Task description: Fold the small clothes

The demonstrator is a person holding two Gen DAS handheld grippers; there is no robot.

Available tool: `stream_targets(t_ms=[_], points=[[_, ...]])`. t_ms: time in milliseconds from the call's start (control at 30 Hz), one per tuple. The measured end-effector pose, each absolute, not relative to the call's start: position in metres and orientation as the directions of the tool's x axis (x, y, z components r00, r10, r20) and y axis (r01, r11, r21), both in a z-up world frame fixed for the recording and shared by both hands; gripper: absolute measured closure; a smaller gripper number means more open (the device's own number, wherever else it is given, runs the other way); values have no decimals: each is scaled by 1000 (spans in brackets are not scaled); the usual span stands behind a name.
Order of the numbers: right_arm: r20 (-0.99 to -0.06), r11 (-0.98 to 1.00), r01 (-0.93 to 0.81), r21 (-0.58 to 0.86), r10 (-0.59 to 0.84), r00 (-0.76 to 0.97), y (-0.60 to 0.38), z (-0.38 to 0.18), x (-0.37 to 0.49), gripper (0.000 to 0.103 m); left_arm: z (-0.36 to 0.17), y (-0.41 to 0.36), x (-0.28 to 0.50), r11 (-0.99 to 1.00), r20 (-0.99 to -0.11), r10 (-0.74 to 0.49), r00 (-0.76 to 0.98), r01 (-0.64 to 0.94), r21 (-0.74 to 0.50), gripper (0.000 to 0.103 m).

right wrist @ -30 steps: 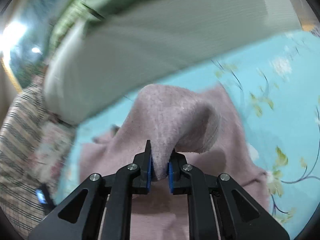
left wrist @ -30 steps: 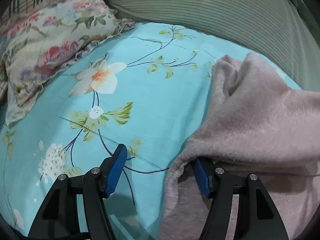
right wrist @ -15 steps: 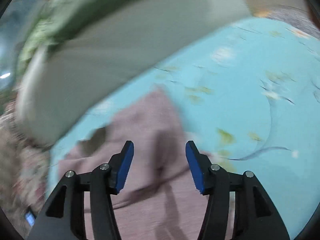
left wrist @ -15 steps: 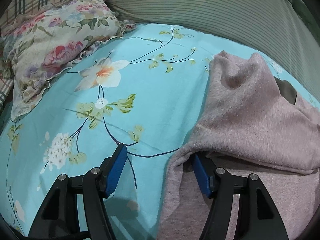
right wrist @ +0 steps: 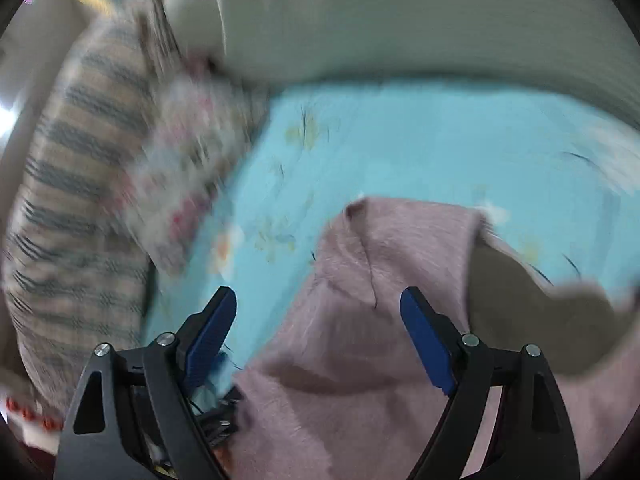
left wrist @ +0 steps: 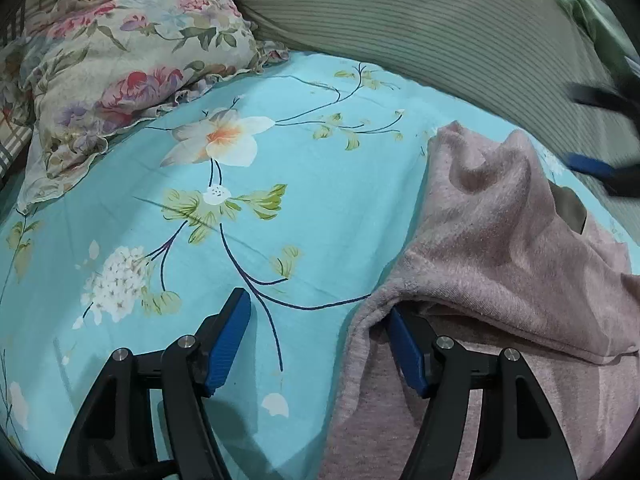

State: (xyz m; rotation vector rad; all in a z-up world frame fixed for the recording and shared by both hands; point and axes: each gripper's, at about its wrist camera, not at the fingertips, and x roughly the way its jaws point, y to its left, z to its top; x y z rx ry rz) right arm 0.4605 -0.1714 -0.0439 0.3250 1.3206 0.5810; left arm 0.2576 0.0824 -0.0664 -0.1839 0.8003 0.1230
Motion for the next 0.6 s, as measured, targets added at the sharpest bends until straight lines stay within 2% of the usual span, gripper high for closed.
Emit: stream_targets(t_ms=[67,133,200,300,367,500,600], points=[[-838,812,-235,534,545,-18,-144,-69,475,18,-67,83,257,976,-715,38,698,-180,-123,34],[-770,725,-266,635,622,-143,-120,-84,477,18,-66,85,255,975,-704,31,710,-178,-136,34],[-673,616,-289,733,718,-176,-101,-84,481,18,-67,89,252,970,-684,14,730,-175,-167,34],[-521,498,-263,826,853,-22,-94,-81,499,17,-67,92,250,965,-668,2,744,-177,-194,34],[-480,487,-193,852,873,87,-100,-91,509,17,-68,93,249,962,-658,-4,753,-176,-207,34],[-492,536,-57,842,808,325,-139,-94,499,20,-69,104,248,945,-642,-30,766,-188,-267,34],[-570,647,-46,761,701,430,-162,-68,485,19,-69,110,247,934,-639,-60,767,-183,-307,34]])
